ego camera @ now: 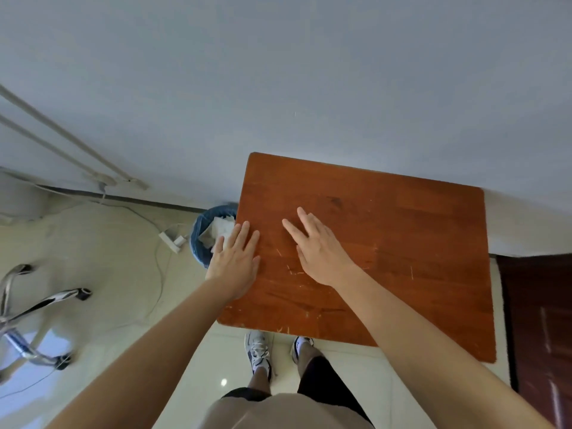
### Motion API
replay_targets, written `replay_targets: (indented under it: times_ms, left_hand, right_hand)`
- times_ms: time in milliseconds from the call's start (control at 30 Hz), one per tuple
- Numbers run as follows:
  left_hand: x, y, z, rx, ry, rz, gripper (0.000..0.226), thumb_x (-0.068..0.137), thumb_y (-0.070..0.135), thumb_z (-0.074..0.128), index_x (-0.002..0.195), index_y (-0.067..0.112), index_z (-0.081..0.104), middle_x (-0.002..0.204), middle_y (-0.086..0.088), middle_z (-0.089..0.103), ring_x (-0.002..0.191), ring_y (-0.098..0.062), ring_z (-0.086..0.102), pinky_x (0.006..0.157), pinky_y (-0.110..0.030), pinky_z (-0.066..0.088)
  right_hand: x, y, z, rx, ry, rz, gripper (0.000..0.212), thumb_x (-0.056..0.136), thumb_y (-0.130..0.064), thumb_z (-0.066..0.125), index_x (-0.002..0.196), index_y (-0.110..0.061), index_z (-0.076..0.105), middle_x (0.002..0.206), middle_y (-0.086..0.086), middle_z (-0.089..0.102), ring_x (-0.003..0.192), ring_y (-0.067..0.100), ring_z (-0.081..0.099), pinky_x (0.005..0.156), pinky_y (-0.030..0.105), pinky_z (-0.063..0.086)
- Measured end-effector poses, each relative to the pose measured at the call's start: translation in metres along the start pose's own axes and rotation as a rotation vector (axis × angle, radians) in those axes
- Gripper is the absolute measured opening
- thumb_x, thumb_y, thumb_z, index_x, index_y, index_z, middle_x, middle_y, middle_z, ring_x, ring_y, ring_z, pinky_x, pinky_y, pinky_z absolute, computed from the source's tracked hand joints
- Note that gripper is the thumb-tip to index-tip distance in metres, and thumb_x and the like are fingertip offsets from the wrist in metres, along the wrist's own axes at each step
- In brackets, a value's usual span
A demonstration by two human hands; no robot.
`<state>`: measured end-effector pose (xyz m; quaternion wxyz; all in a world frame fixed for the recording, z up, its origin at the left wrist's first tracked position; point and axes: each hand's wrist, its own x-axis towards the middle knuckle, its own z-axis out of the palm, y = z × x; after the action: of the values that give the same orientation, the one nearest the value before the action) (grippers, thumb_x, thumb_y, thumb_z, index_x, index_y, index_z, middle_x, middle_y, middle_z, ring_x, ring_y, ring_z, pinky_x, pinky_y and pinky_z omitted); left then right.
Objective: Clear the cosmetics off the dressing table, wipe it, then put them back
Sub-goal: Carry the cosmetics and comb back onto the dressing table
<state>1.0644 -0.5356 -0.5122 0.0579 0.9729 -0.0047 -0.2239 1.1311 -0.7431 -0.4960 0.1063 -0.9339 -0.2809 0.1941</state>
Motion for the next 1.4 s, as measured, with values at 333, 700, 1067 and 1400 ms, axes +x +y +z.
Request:
replay_targets:
  times_ms: [333, 700, 1067, 1400]
  left_hand:
    - [0.008, 0.007, 0.013, -0.041, -0.096, -0.128, 0.071, 0.097, 0.061, 0.024, 0.156, 0.028, 0.003, 0.165, 0.001, -0.007, 0.152, -0.022, -0.001, 0.112, -0.045, 0.035]
    - [0.049, 0.056, -0.155, 0.277, 0.153, 0.042, 0.056, 0.099, 0.056, 0.031, 0.147, 0.027, 0.036, 0.158, -0.001, 0.028, 0.147, -0.026, 0.022, 0.117, -0.058, 0.016]
    - [-0.018, 0.201, -0.277, -0.121, 0.843, 0.7, 0.054, 0.102, 0.045, 0.034, 0.143, 0.013, 0.047, 0.154, -0.015, 0.037, 0.143, -0.036, 0.031, 0.115, -0.059, 0.021]
    - [-0.2, 0.43, -0.247, -0.131, 0.781, 1.339, 0.057, 0.101, 0.045, 0.032, 0.146, 0.012, 0.041, 0.156, -0.017, 0.031, 0.144, -0.037, 0.029, 0.115, -0.06, 0.021]
  right_hand:
    - [0.013, 0.028, 0.003, 0.069, 0.119, -0.009, 0.036, 0.093, 0.0, 0.06, 0.125, -0.016, 0.068, 0.139, 0.004, 0.058, 0.115, 0.027, 0.053, 0.085, 0.042, 0.055]
    - [-0.037, 0.074, -0.14, 0.008, 0.508, 0.258, 0.049, 0.095, 0.0, 0.053, 0.14, -0.021, 0.054, 0.143, 0.001, 0.049, 0.126, 0.026, 0.044, 0.092, 0.037, 0.053]
    - [-0.262, 0.041, -0.211, -0.13, 0.967, 0.677, 0.045, 0.095, 0.0, 0.054, 0.136, -0.016, 0.059, 0.141, 0.007, 0.05, 0.125, 0.03, 0.047, 0.09, 0.038, 0.053]
    - [-0.577, -0.018, -0.149, -0.323, 1.246, 1.261, 0.039, 0.095, -0.002, 0.053, 0.13, -0.015, 0.064, 0.133, 0.003, 0.056, 0.112, 0.028, 0.053, 0.083, 0.038, 0.055]
